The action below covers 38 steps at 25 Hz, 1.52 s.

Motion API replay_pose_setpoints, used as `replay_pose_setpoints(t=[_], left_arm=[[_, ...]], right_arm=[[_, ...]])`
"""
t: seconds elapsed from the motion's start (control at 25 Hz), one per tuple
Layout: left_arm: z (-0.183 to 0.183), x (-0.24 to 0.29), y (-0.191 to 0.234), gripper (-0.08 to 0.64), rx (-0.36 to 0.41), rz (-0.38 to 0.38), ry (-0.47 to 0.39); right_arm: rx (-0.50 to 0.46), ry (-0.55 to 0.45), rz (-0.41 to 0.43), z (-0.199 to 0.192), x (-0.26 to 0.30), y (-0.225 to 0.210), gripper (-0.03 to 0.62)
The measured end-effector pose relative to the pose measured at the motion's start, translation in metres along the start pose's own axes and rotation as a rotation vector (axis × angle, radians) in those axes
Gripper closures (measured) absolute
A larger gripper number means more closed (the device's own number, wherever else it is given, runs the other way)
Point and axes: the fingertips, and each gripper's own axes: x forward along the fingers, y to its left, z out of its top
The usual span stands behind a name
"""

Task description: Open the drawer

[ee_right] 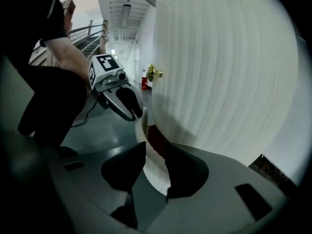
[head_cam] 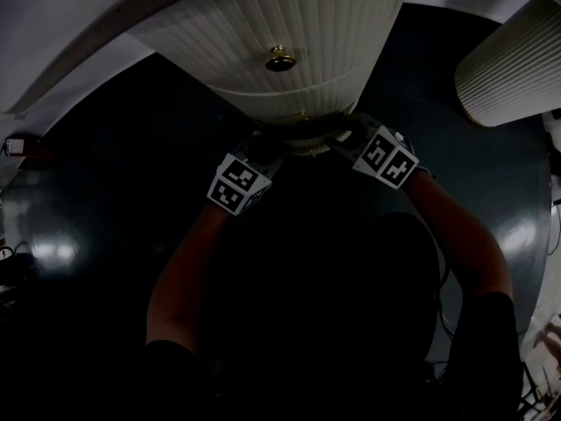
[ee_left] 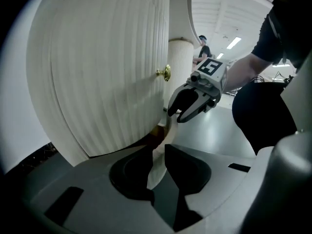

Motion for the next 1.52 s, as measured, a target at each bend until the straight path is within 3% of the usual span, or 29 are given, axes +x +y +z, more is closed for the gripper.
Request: replay_pose_setpoints(t=[0.2,0.32,0.48,0.6,0.76,0.84,0.96,1.08,1.52], left_arm=[[0.004,0.004,0.001,0.488,-0.044,0.010,-0.001],[0.000,0.003,-0.006,0.492,-0.036,-0.010,0.032],[-0.003,-0.003,-0.026,0.491,-0.085,-0.118,0.088],[-0.003,-0.009,-0.037,0.491,-0.026,-0.141,0.127],[0.018,-0.020,-0.045,0.491,-0.038,-0.159,0.071],[0.026,-0.023,-0.053,0.491,-0.020,-0.172,0.052],[0.027,-0.023,-0.063,0.491,0.099,-0.160,0.064],[0.021,-0.026,-0.066,0.492,0.152,-0.148,0.066],[0.009,-0.046,-0.043,0.494,0.095,-0.092,0.043]], right_arm=[[0.202,-0.040,0.029,-0.004,0.000,-0.007,0.483],[0.213,-0.030,0.056,-0.007,-0.001,-0.002,0.511],[0.228,0.001,0.149,-0.013,-0.011,0.013,0.534],[0.233,0.045,0.250,-0.021,-0.019,0.035,0.539],[0.241,0.100,0.348,-0.026,-0.026,0.056,0.543],[0.235,0.118,0.377,-0.029,-0.029,0.064,0.545],[0.195,0.147,0.415,-0.034,-0.033,0.078,0.545],[0.141,0.176,0.468,-0.038,-0.038,0.094,0.545],[-0.005,0.236,0.749,-0.050,-0.061,0.161,0.549]])
